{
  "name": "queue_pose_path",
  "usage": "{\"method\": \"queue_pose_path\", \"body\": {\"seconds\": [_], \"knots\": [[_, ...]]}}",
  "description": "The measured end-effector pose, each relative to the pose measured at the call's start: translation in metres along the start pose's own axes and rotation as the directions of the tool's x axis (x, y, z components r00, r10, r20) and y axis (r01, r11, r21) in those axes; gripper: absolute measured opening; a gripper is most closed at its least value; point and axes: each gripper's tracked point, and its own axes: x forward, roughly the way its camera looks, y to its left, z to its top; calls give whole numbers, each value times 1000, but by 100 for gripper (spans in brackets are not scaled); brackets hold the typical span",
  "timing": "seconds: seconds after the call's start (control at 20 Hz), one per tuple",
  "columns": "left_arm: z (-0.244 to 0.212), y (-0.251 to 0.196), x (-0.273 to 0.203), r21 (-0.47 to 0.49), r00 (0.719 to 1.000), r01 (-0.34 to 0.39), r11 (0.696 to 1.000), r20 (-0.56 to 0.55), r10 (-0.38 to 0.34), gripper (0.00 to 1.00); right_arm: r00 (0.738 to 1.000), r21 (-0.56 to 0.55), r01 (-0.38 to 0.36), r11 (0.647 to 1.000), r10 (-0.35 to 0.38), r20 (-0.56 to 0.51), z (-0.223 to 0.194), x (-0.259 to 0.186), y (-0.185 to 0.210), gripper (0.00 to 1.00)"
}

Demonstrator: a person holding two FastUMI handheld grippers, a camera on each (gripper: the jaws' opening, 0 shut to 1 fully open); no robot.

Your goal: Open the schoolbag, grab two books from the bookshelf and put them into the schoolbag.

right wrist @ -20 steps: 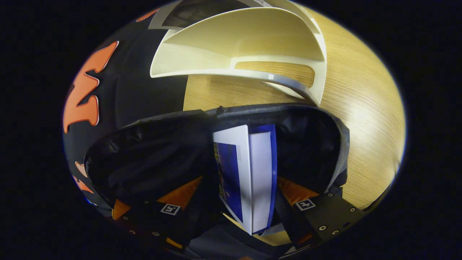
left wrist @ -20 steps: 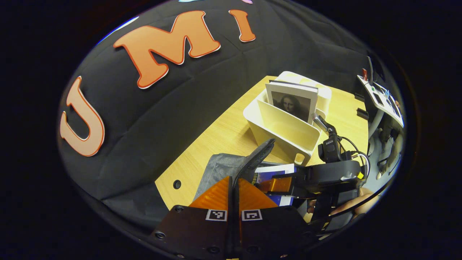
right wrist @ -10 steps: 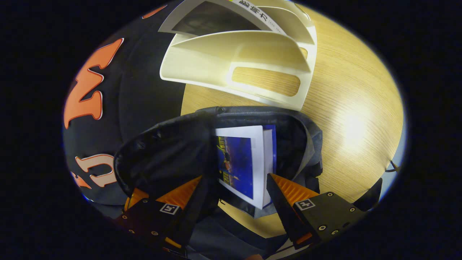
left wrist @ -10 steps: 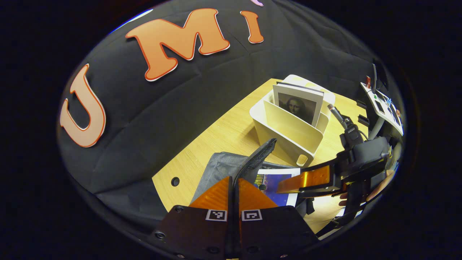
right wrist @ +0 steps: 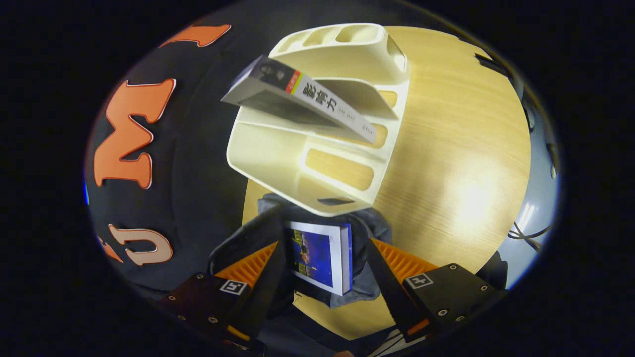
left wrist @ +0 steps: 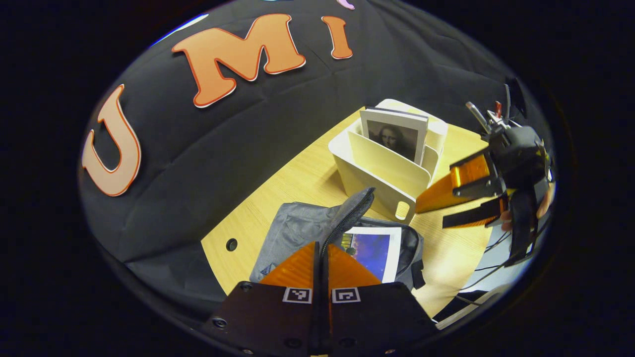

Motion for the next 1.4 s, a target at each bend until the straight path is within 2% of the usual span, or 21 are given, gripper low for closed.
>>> {"method": "queue_pose_path", "body": {"seconds": [0.1, 0.25, 0.35, 0.5, 0.65, 0.75, 0.85, 1.0, 1.2, 1.4], "knots": [[-5, -9, -1, -31, 1000, 7, 1000, 8, -7, 1, 998, -44, 18, 999, -15, 67, 26, -17, -1, 99], [-15, -25, 0, -87, 1000, 26, 996, -3, -26, 1, 985, -169, 67, 983, -38, 171, 61, -41, 11, 99], [-15, -32, -1, -96, 1000, 18, 995, -5, -19, 1, 969, -274, 114, 955, -45, 244, 87, -54, 24, 99], [-16, -36, 1, -139, 1000, 20, 990, -11, -21, 1, 949, -418, 179, 891, -45, 311, 118, -68, 49, 99], [-15, -35, 5, -201, 1000, 2, 980, -29, -8, 1, 954, -517, 189, 835, -31, 299, 139, -68, 77, 98], [-14, -30, 3, -217, 999, -37, 975, -46, 28, 1, 960, -577, 199, 792, -39, 277, 150, -64, 87, 99], [-13, -26, 5, -223, 996, -79, 972, -66, 65, 1, 963, -628, 211, 749, -51, 263, 163, -54, 100, 98], [-13, -30, 12, -249, 992, -106, 963, -93, 85, 1, 973, -695, 207, 689, -68, 223, 175, -34, 115, 99], [-16, -35, 21, -275, 983, -156, 949, -138, 121, 1, 977, -764, 211, 610, -116, 177, 179, 0, 118, 98], [-20, -40, 31, -288, 973, -195, 938, -177, 148, 1, 972, -785, 227, 577, -181, 148, 185, 31, 109, 99]]}}
